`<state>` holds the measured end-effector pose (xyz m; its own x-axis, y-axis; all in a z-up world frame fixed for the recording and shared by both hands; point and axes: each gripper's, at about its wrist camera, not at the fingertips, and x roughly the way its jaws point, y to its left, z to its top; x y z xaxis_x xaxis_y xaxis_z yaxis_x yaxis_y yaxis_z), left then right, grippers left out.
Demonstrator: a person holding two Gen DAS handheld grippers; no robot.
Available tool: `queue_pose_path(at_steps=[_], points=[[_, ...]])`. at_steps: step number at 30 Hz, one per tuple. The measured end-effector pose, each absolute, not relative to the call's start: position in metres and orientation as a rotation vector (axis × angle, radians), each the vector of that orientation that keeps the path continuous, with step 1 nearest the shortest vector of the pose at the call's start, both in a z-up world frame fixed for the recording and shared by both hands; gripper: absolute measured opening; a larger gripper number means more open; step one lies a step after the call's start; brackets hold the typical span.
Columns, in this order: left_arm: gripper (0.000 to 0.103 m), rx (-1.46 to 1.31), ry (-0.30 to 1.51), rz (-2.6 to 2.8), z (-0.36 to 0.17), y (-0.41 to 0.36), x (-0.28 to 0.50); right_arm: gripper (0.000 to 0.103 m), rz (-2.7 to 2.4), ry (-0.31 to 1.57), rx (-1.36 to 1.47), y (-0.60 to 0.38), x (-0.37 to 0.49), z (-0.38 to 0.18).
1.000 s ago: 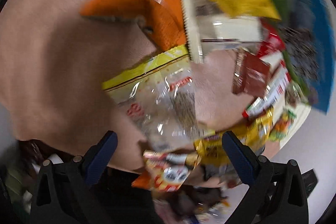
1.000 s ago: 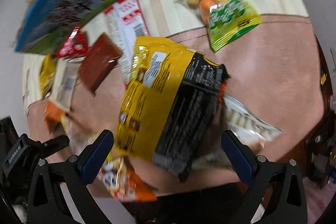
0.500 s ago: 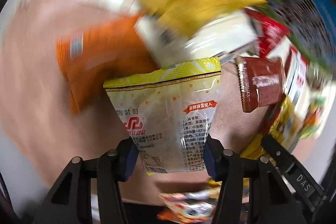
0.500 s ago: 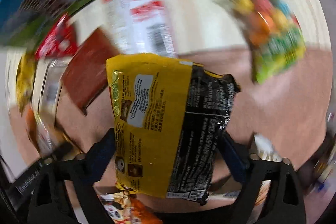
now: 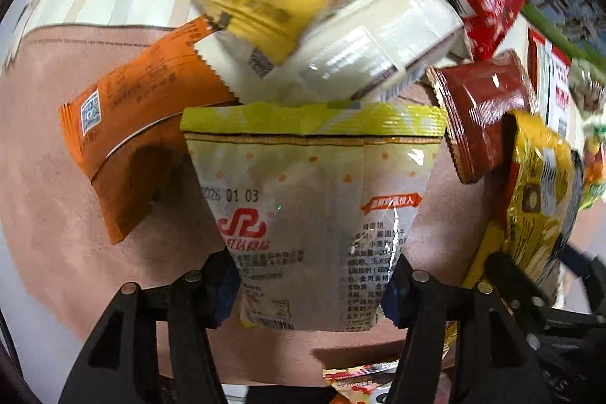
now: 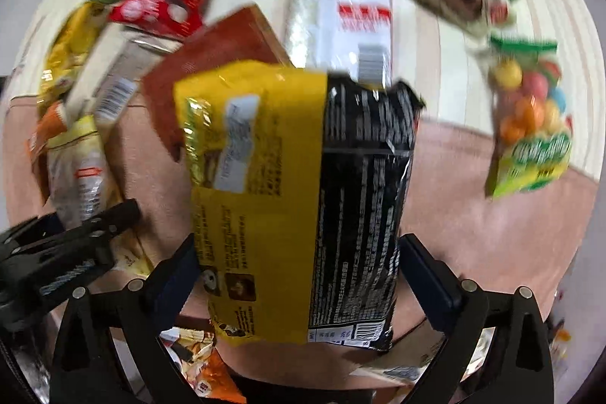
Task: Organize snacks
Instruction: 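Grasp the clear-yellow bread bag with left tool while right tool grasps yellow-black biscuit bag, then carry both bags into the cardboard box and open both tools to release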
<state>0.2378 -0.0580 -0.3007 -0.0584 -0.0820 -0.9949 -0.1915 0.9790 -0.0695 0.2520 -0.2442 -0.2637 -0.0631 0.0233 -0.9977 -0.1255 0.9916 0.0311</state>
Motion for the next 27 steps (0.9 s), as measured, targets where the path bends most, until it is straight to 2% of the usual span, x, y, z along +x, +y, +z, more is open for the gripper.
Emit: queue_pose_path(at_steps=[2, 5, 10, 17, 27], points=[[0.054, -0.225, 1.626, 0.078, -0.299, -0.053, 0.233, 0.1, 0.087, 1.658, -0.052, -0.242, 0.253, -0.271], [0.044, -0.202, 1.59, 0.055, -0.287, -0.051, 0.235, 0.089, 0.047, 1.637, -0.069, -0.236, 0.251, -0.272], [0.041, -0.129, 1.524, 0.005, -0.247, -0.055, 0.248, 0.088, 0.025, 1.585, -0.014, -0.24, 0.247, -0.242], [0.041, -0.121, 1.479, -0.061, -0.189, -0.065, 0.267, 0.088, 0.086, 1.503, 0.089, -0.253, 0.239, -0.166], [0.041, -0.146, 1.301, -0.202, -0.039, -0.068, 0.305, 0.088, 0.24, 1.365, 0.183, -0.271, 0.275, -0.031]])
